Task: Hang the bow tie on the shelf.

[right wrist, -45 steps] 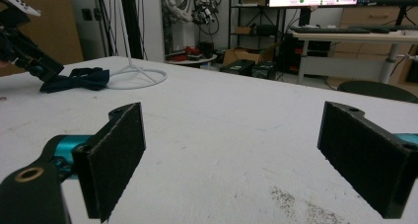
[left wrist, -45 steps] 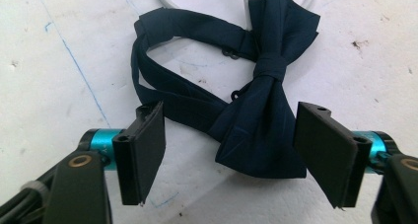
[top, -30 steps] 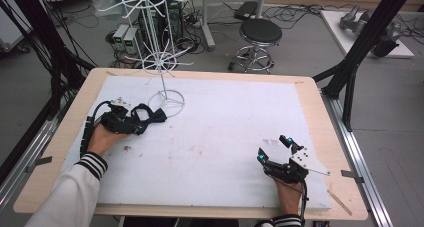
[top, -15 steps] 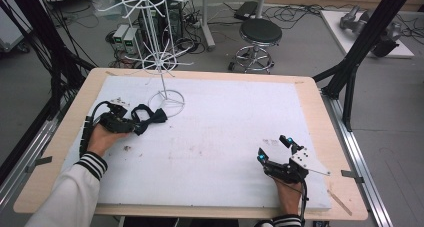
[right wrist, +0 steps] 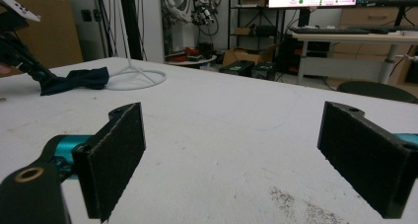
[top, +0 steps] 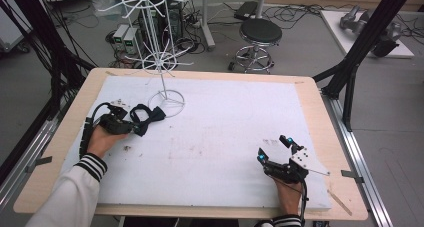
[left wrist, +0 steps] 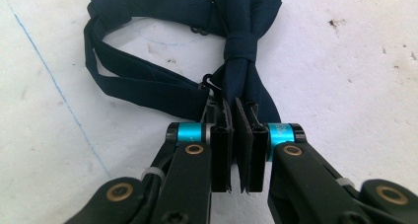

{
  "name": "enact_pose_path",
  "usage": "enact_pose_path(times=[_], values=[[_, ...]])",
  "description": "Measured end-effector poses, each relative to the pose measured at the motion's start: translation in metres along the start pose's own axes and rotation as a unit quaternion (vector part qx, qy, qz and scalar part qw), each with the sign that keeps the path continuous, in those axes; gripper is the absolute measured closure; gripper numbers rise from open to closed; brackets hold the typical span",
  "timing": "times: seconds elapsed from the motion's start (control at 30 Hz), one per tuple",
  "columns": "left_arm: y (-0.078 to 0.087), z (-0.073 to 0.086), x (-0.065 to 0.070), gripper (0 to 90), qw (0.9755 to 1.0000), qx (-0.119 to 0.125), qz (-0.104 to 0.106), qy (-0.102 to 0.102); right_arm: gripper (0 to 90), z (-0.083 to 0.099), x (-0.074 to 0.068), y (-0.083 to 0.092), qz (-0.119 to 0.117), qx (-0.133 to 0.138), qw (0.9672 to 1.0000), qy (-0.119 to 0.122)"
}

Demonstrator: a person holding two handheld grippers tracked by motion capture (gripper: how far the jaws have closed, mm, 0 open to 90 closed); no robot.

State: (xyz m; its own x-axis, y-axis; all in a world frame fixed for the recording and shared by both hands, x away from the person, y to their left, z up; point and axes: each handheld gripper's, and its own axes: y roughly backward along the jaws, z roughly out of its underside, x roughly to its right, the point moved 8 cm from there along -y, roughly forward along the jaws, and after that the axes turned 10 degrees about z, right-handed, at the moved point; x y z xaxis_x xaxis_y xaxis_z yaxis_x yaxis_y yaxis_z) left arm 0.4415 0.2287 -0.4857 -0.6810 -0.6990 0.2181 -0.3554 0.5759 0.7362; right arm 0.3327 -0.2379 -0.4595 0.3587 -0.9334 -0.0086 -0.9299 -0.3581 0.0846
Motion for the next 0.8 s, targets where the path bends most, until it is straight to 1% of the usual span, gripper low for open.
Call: enact_pose_path(times=[0.17, 0.23, 0.33, 0.4, 0.43, 0.47, 0.57, 0.6, 0.63, 0.67, 0.7, 0.8], values=[[0.002, -0.001, 0.002, 85.2, 1.0, 0.009, -0.001, -0.003, 10.0, 0.0, 0.0, 0.0, 0.0, 0.0, 1.0, -0.001], [0.004, -0.002, 0.003, 85.2, 0.9998, 0.02, 0.0, -0.005, 10.0, 0.0, 0.0, 0.0, 0.0, 0.0, 1.0, -0.001], [0.007, -0.002, 0.005, 85.2, 0.9996, 0.027, 0.002, -0.009, 10.0, 0.0, 0.0, 0.0, 0.0, 0.0, 1.0, 0.0], [0.011, -0.001, 0.006, 85.2, 0.9992, 0.039, 0.001, -0.012, 10.0, 0.0, 0.0, 0.0, 0.0, 0.0, 1.0, 0.0], [0.011, -0.001, 0.006, 85.2, 0.9992, 0.039, 0.001, -0.012, 10.0, 0.0, 0.0, 0.0, 0.0, 0.0, 1.0, 0.0], [0.014, -0.001, 0.008, 85.2, 0.9986, 0.051, 0.001, -0.012, 10.1, 0.0, 0.0, 0.0, 0.0, 0.0, 1.0, 0.0], [0.017, -0.001, 0.009, 85.2, 0.9981, 0.06, 0.003, -0.014, 10.1, 0.0, 0.0, 0.0, 0.0, -0.001, 1.0, -0.001], [0.02, -0.001, 0.009, 85.2, 0.9978, 0.065, 0.001, -0.015, 10.0, 0.0, 0.0, 0.0, 0.001, -0.001, 1.0, -0.001], [0.024, -0.002, 0.011, 85.2, 0.9969, 0.077, 0.003, -0.017, 10.1, 0.0, 0.0, 0.0, 0.001, -0.001, 1.0, -0.001], [0.024, -0.002, 0.011, 85.2, 0.9969, 0.077, 0.003, -0.017, 10.0, 0.0, 0.0, 0.0, 0.001, -0.001, 1.0, -0.001], [0.028, -0.001, 0.012, 85.2, 0.9962, 0.085, 0.003, -0.018, 10.1, 0.0, 0.0, 0.0, 0.001, -0.001, 1.0, 0.0], [0.032, 0.0, 0.014, 85.3, 0.9957, 0.09, 0.005, -0.02, 10.1, 0.0, 0.0, 0.0, 0.002, -0.001, 1.0, 0.001]])
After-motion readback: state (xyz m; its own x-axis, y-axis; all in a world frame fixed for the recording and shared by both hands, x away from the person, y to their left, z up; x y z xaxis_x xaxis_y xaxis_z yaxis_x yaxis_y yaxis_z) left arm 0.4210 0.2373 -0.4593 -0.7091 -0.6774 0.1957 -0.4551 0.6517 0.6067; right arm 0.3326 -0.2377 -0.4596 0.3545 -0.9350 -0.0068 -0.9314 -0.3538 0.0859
